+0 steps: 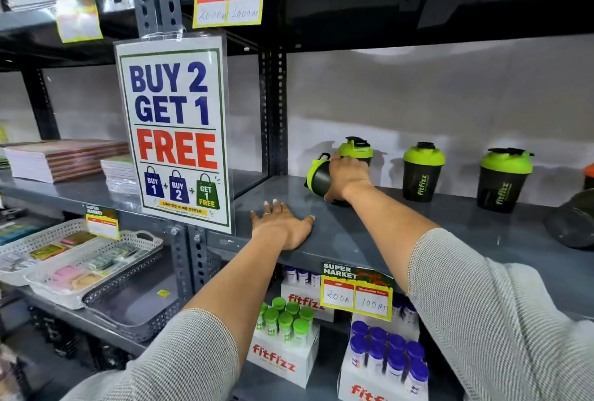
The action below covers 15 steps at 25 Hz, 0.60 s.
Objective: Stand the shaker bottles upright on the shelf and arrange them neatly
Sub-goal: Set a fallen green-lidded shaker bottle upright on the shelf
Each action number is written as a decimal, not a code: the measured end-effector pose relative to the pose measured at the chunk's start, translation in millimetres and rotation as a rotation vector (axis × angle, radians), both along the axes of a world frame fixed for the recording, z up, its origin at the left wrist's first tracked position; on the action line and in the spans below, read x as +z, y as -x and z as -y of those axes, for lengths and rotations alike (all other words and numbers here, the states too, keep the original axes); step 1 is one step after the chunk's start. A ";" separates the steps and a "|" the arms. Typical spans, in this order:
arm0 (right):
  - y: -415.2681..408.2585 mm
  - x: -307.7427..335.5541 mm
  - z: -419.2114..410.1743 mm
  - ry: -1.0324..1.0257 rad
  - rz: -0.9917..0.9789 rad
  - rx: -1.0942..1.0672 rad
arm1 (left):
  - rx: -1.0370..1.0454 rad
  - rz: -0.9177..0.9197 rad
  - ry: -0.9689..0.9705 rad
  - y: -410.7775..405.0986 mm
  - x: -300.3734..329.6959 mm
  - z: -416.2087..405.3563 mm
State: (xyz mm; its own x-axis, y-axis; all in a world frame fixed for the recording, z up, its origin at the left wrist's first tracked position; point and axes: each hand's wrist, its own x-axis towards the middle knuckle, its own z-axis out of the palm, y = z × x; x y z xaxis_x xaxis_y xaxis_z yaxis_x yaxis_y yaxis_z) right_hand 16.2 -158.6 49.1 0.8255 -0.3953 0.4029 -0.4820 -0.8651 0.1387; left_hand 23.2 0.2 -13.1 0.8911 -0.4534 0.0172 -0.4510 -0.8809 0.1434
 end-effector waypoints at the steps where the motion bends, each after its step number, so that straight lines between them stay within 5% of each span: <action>1: 1.3 1.0 -1.9 0.007 -0.003 -0.020 | 0.001 0.000 0.004 0.0 -0.1 -0.4; 10: 40.3 -2.8 0.7 -0.639 0.593 0.046 | 0.002 -0.005 0.028 1.6 1.2 -1.2; 15: 62.5 -23.0 -2.0 -0.777 0.789 0.100 | -0.003 -0.003 0.028 4.1 1.4 -2.4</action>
State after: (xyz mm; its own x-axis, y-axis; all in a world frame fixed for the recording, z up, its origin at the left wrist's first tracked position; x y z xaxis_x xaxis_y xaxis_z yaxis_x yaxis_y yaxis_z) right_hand -46.3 -156.6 26.1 0.4892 -0.7140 0.5009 -0.1193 -0.6237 -0.7725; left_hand 19.1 2.5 -11.7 0.8898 -0.4555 0.0274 -0.4532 -0.8751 0.1696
